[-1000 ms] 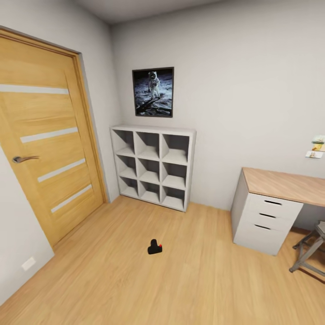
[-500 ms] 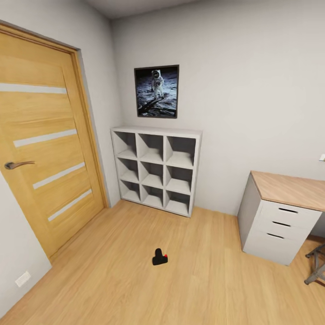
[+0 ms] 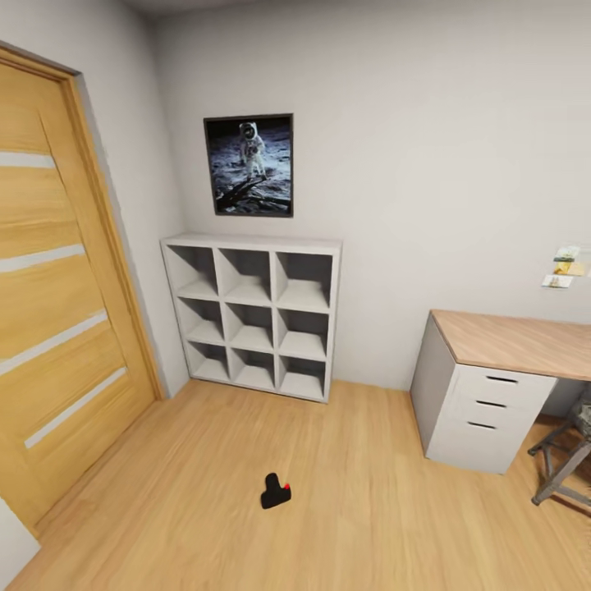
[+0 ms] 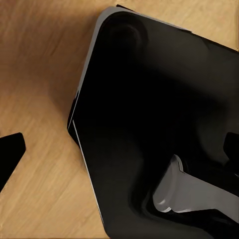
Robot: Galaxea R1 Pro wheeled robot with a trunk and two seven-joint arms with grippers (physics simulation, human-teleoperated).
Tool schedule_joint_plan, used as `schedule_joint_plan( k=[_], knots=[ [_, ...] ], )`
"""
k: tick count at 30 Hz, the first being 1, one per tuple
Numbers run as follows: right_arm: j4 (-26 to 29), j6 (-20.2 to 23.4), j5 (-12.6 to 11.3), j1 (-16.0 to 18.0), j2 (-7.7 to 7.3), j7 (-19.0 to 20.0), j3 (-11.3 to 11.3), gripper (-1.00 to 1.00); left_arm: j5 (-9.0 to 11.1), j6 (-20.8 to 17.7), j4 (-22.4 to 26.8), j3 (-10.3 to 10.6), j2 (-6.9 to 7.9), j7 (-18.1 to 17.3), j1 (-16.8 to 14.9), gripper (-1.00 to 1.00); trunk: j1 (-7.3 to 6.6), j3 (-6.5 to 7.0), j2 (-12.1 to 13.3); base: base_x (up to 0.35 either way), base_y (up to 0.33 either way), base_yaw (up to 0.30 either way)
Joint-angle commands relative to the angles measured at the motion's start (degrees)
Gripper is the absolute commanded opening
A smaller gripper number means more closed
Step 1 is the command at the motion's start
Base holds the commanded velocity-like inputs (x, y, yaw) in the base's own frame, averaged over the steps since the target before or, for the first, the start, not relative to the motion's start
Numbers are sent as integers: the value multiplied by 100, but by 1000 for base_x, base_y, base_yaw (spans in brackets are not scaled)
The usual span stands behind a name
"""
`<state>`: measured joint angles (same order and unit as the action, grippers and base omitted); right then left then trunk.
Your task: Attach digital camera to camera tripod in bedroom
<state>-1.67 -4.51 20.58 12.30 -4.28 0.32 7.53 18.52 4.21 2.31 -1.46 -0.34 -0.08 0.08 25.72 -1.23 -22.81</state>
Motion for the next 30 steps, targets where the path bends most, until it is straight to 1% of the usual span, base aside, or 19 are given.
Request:
schedule_joint_plan(
  k=[1, 11, 19, 30],
  knots=[
    [-18, -32, 45, 10, -2, 3, 48, 100, 22, 9, 7, -12, -1, -1, 1, 100, 7, -12, -11, 313, 157, -289],
    [-18, -32, 50, 10, -3, 4, 47, 100, 19, 10, 6, -19, -1, -1, 1, 100, 7, -12, -11, 317, 127, -291],
    [-18, -32, 51, 10, -3, 4, 47, 100, 11, 10, 6, 16, -2, -1, 1, 100, 7, -12, -11, 320, 105, -292],
    [-18, -32, 51, 10, -3, 4, 47, 100, 11, 17, 12, 20, -2, -1, 1, 100, 7, -12, -11, 311, 26, -292]
  ],
)
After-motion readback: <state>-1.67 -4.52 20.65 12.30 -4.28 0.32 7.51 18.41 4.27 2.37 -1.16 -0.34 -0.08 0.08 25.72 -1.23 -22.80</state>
